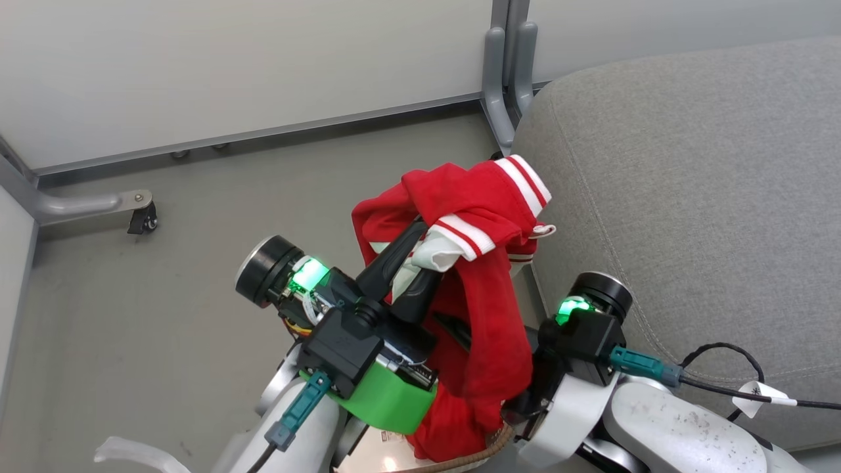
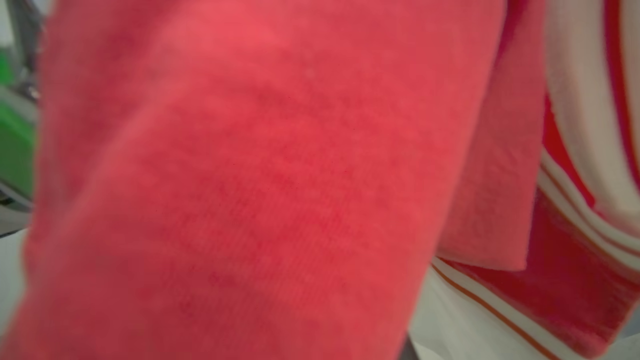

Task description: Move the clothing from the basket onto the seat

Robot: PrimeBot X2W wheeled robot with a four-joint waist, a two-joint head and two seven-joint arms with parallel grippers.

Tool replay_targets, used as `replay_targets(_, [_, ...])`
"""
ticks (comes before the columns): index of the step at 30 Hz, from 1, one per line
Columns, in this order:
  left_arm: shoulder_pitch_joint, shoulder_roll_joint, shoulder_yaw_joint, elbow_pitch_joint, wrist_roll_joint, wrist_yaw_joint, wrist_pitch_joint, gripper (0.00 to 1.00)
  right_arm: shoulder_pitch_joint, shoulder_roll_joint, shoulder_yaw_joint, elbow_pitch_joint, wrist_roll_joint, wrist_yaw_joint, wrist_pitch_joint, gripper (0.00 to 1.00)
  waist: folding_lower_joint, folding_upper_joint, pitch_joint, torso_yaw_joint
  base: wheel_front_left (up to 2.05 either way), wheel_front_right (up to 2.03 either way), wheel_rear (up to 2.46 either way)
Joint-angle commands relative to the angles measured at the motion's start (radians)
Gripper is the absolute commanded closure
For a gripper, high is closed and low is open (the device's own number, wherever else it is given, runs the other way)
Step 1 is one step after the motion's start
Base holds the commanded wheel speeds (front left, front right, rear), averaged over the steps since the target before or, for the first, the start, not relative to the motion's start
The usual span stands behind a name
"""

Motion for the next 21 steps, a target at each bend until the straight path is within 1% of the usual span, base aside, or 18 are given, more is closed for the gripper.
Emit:
replay_targets(1, [0.012,-0.002,0.002,-0.002,0.003,-0.002,-0.001,1.00,0.018,0.001,-0.002,-0.004,-0.004,0.000,-0.003,1.00,0.0000,0.0000,-0.001,-0.001,0.00,0.00,0.00])
replay_targets(12, [0.013,-0.004,0.000,-0.004,0.001,-0.002,-0.001,1.00,0.017,-0.007,0.000,0.002,-0.003,0.000,-0.003,1.00,0.0000,0.0000,0.000,0.000,0.00,0.00,0.00])
replay_targets(19, [0.019,-0.003,0.007,0.007,-0.008,-0.002,-0.001,1.00,0.023,0.004,-0.027,0.002,-0.007,0.000,-0.003,1.00,0.0000,0.0000,0.000,0.001,0.00,0.00,0.00])
replay_targets(20, [0.020,-0.005,0.013,0.013,-0.012,-0.002,0.000,0.34,0.025,0.006,-0.031,0.001,-0.011,0.000,-0.003,1.00,0.0000,0.0000,0.000,0.001,0.00,0.00,0.00])
replay_targets(21, [0.021,-0.007,0.015,0.020,-0.015,-0.002,0.000,0.00,0.027,0.008,-0.035,0.000,-0.013,0.000,-0.003,1.00,0.0000,0.0000,0.000,0.001,0.00,0.00,0.00])
